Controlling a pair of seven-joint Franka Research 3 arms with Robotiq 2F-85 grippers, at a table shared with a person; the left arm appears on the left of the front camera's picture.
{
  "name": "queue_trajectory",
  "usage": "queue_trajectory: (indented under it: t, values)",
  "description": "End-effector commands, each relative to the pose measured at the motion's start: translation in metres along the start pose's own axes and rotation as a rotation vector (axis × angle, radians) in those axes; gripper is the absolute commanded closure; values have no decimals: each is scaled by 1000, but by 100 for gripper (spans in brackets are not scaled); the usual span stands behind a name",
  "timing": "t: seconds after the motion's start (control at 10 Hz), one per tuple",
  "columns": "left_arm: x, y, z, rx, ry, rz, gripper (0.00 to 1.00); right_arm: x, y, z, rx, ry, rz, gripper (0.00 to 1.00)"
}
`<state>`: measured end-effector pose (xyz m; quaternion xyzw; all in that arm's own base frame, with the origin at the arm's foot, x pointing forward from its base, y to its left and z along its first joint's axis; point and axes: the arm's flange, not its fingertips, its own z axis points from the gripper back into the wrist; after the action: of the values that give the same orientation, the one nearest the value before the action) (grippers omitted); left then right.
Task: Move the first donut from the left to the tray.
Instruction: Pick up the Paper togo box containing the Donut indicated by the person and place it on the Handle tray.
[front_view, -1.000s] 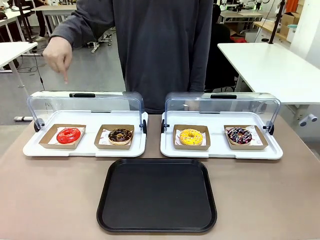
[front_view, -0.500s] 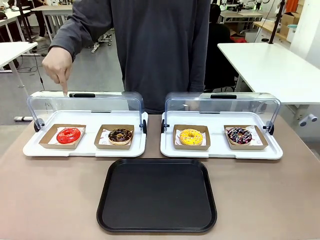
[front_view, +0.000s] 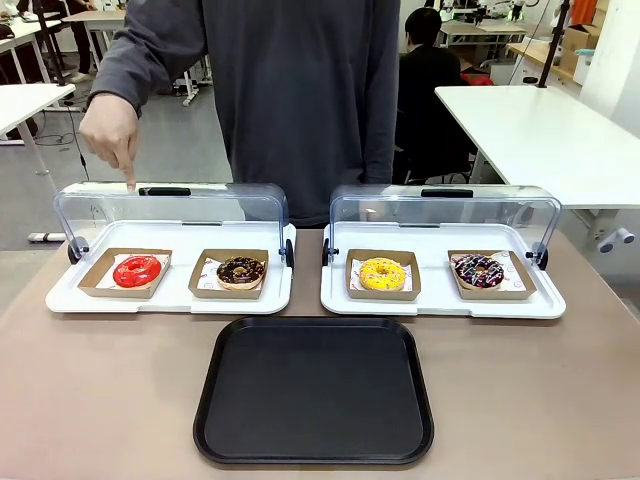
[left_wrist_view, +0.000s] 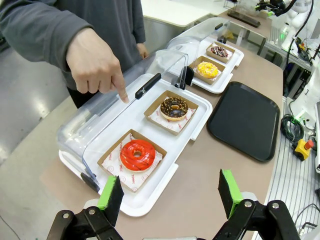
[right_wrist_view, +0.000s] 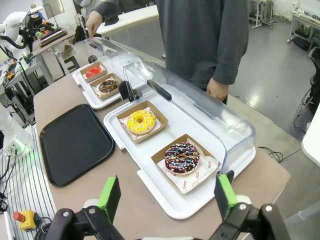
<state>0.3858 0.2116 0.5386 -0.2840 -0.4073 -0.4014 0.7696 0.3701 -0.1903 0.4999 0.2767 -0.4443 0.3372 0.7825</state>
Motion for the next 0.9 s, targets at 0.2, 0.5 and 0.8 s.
queue_trajectory:
  t: [0.2, 0.5, 0.8]
  values:
    - [2, 0, 1, -6, -15, -6, 0, 3, -2, -1, -1, -27, 19, 0]
    - [2, 0, 1, -6, -15, -6, 0, 3, -2, -1, -1, -27, 19, 0]
    - [2, 0, 1, -6, -15, -6, 0, 3, -2, -1, -1, -27, 19, 0]
